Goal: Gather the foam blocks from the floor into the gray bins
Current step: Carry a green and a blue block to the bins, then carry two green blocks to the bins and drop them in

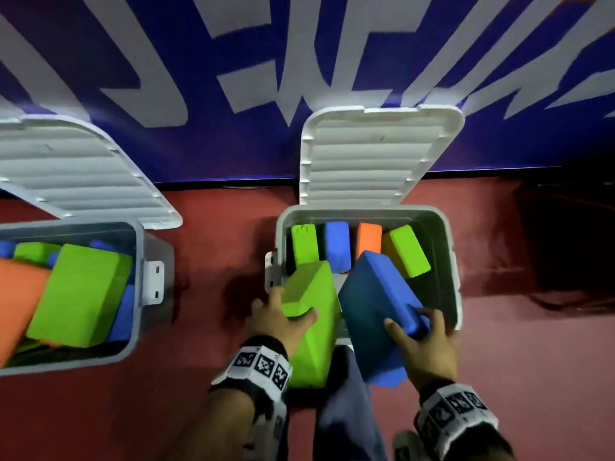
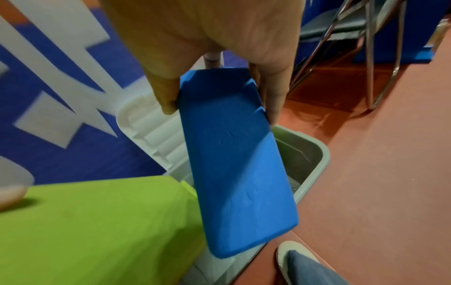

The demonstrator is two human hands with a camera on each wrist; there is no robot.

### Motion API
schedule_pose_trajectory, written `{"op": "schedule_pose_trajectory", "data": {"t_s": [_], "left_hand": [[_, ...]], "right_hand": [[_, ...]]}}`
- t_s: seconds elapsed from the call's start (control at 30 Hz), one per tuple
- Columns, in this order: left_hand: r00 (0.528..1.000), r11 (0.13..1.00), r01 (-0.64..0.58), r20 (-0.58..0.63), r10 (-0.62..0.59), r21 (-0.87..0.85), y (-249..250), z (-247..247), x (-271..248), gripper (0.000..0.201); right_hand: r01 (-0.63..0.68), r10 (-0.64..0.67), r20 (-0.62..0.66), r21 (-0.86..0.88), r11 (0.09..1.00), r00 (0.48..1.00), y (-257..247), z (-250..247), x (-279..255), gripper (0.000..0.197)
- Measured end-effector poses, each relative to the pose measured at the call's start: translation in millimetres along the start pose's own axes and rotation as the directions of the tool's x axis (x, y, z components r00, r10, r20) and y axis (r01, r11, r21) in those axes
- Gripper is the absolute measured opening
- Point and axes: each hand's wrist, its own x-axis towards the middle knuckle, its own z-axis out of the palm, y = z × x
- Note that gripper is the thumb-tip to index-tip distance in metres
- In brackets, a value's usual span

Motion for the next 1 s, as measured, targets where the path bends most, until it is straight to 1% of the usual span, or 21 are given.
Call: {"op": "schedule_pose_trajectory", "data": {"t_s": [0.03,0.1,0.2,0.3,0.37,0.43,0.5,0.6,0.63,0.67,0.7,0.73,0.77,0.8,0.83,0.9,0.93,0.97,1.0], "left_hand": [[1.000,1.000,0.006,0.006,-0.006,0.025,3,11,15,0.074],[0.998,0.997,0.034,0.057,-0.038,0.073,5,31,37,0.081],[0.987,0.992,0.098,0.120,-0.106,0.076,4,53,58,0.087],[0.983,0.989,0.112,0.132,-0.125,0.100,4,62,70,0.088],[0.980,0.985,0.130,0.135,-0.145,0.112,6,61,81,0.089],[0.980,0.982,0.140,0.126,-0.156,0.124,7,62,95,0.091],[0.980,0.979,0.123,0.136,-0.146,0.165,10,65,108,0.094],[0.977,0.973,0.133,0.139,-0.161,0.190,18,71,128,0.095],[0.977,0.970,0.138,0.133,-0.166,0.200,20,73,135,0.095],[0.979,0.968,0.131,0.124,-0.160,0.212,20,75,140,0.095],[0.984,0.970,0.109,0.117,-0.136,0.216,19,78,146,0.094],[0.989,0.977,0.075,0.111,-0.098,0.199,15,82,148,0.093],[0.994,0.986,0.037,0.097,-0.054,0.162,8,87,149,0.092],[0.998,0.994,-0.005,0.067,-0.002,0.109,1,91,148,0.092],[0.998,0.998,-0.048,0.031,0.047,0.037,-8,96,146,0.093],[0.987,0.984,-0.161,-0.032,0.159,-0.082,-21,105,140,0.095],[0.970,0.967,-0.239,-0.076,0.233,-0.090,-26,109,136,0.094],[0.940,0.947,-0.318,-0.144,0.308,-0.052,-28,113,132,0.090],[0.908,0.928,-0.372,-0.202,0.367,0.016,-31,117,128,0.084]], "right_hand": [[0.025,-0.024,0.022,-0.053,0.998,0.999,2,11,16,0.054],[0.099,-0.082,0.095,-0.193,0.976,0.992,11,27,41,0.056],[0.222,-0.129,0.259,-0.371,0.902,0.957,15,39,66,0.058],[0.282,-0.127,0.330,-0.479,0.832,0.936,12,46,80,0.061],[0.334,-0.119,0.384,-0.561,0.757,0.916,7,53,90,0.060],[0.363,-0.090,0.428,-0.615,0.700,0.899,0,61,102,0.059],[0.385,-0.067,0.460,-0.645,0.660,0.885,-8,72,114,0.057],[0.406,-0.071,0.467,-0.671,0.621,0.881,-17,95,129,0.054],[0.404,-0.072,0.465,-0.668,0.625,0.882,-17,103,134,0.055],[0.395,-0.067,0.469,-0.649,0.650,0.881,-16,111,139,0.057],[0.369,-0.049,0.481,-0.600,0.710,0.875,-13,120,144,0.063],[0.316,-0.020,0.499,-0.518,0.795,0.866,-9,126,148,0.072],[0.239,0.004,0.505,-0.415,0.878,0.863,-3,131,150,0.081],[0.160,0.015,0.491,-0.314,0.936,0.871,3,135,150,0.088],[0.100,0.023,0.465,-0.239,0.966,0.885,11,138,149,0.090],[0.043,0.028,0.389,-0.171,0.984,0.921,28,143,142,0.085],[0.046,0.012,0.337,-0.163,0.986,0.941,35,144,137,0.081],[0.064,-0.015,0.284,-0.161,0.985,0.959,40,145,133,0.077],[0.089,-0.049,0.231,-0.164,0.982,0.972,44,146,128,0.074]]}}
